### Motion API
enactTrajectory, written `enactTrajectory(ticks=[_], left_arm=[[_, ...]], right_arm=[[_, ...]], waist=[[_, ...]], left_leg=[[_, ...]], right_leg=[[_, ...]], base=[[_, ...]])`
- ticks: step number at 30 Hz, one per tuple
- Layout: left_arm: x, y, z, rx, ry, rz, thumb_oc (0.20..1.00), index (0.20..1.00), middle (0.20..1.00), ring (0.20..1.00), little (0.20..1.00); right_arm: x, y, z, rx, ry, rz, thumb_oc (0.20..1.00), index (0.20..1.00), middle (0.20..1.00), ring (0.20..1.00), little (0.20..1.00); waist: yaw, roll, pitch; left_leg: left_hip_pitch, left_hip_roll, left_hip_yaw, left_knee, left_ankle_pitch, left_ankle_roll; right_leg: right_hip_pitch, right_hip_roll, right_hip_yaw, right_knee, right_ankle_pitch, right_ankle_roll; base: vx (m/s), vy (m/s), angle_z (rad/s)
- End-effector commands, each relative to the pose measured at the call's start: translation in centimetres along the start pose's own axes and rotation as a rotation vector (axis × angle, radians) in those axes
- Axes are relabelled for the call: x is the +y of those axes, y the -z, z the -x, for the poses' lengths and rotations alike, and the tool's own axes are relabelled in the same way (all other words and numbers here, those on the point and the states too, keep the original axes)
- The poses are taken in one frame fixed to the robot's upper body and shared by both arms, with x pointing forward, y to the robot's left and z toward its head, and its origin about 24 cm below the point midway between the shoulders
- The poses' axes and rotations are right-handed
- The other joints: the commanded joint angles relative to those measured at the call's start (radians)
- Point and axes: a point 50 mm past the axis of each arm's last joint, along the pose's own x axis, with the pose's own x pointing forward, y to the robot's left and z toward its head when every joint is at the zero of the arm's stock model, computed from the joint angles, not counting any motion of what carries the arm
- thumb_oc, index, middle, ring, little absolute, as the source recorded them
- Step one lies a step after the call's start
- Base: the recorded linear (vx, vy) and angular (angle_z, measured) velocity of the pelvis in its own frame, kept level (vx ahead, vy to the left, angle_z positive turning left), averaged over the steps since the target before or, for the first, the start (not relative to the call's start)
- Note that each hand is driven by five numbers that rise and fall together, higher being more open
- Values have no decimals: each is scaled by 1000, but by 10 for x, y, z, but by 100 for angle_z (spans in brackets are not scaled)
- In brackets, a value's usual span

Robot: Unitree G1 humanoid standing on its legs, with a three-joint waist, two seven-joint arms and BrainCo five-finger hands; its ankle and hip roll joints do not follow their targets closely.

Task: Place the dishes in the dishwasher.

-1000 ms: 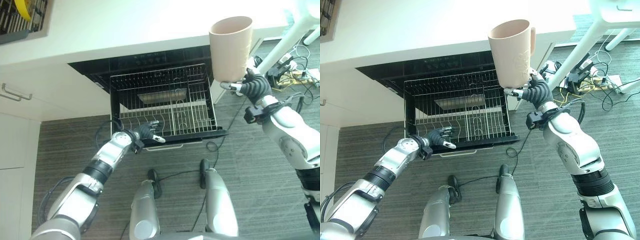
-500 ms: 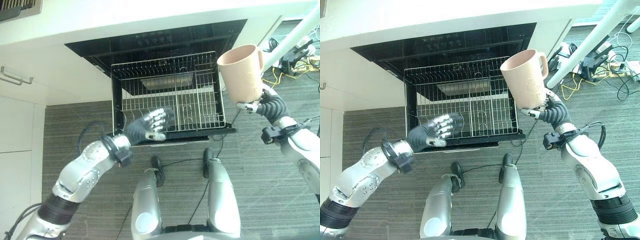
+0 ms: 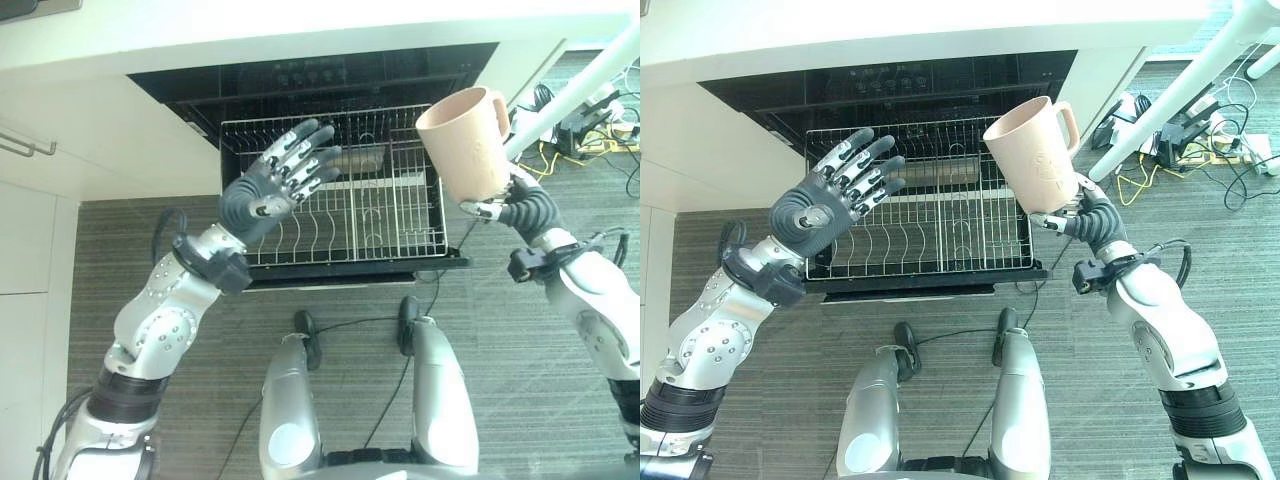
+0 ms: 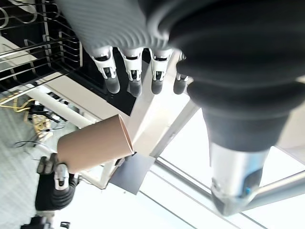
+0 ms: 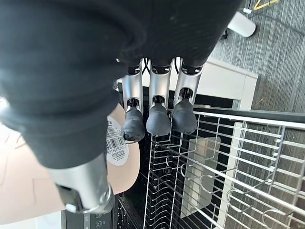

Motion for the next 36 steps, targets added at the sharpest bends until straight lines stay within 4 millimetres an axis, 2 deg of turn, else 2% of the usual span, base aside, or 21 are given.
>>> enactTrajectory(ticks=[1, 13, 15, 18, 21, 25, 31, 36], left_arm=[[-11, -24, -2, -150, 71, 25, 1000, 1000, 1000, 1000, 1000], [-12, -39, -11, -289, 91, 66, 1000, 1000, 1000, 1000, 1000], [-7, -46, -11, -347, 52, 33, 1000, 1000, 1000, 1000, 1000], [-4, -48, -8, -372, 17, 22, 1000, 1000, 1000, 1000, 1000], [6, -46, -5, -395, -93, 16, 1000, 1000, 1000, 1000, 1000], [24, -31, 17, -378, -262, 23, 1000, 1000, 1000, 1000, 1000], [28, -24, 18, -365, -291, 55, 1000, 1000, 1000, 1000, 1000], [30, -23, 15, -355, -300, 73, 1000, 1000, 1000, 1000, 1000]], right_arm=[[1, -14, -7, -76, 29, -45, 200, 200, 200, 200, 200], [6, 5, -29, 31, 44, -115, 200, 200, 200, 200, 200], [9, 11, -35, 62, 38, -143, 200, 200, 200, 200, 200], [10, 16, -37, 83, 38, -170, 200, 200, 200, 200, 200], [12, 26, -40, 112, 52, -195, 200, 200, 200, 200, 200], [4, 36, -40, 157, 103, -258, 200, 200, 200, 200, 200], [-11, 46, -45, 212, 177, -284, 200, 200, 200, 200, 200], [-34, 52, -52, 266, 258, -292, 200, 200, 200, 200, 200]], waist=[[26, -38, -68], [59, -47, -84], [69, -48, -87], [74, -48, -87], [83, -47, -90], [105, -42, -86], [120, -30, -79], [135, -16, -74]], left_leg=[[28, 42, -23, -32, 38, 1], [31, 31, -49, -30, 38, 2], [27, 27, -58, -26, 36, 1], [25, 24, -62, -26, 36, 2], [25, 20, -68, -24, 35, 3], [19, 10, -83, -16, 32, 7], [13, 4, -91, -10, 31, 10], [2, -4, -102, -1, 29, 12]], right_leg=[[49, -57, 31, -69, 48, 32], [47, -71, 16, -49, 47, 28], [44, -74, 13, -44, 45, 26], [42, -75, 11, -40, 44, 25], [41, -78, 7, -36, 44, 25], [41, -83, -2, -29, 40, 21], [38, -93, -13, -22, 40, 20], [30, -102, -20, -10, 37, 17]], base=[[23, -32, 5], [21, -20, 6], [9, -5, 2], [0, 0, 0], [21, -15, 4], [15, -14, 4], [4, 4, 8], [0, 12, 4]])
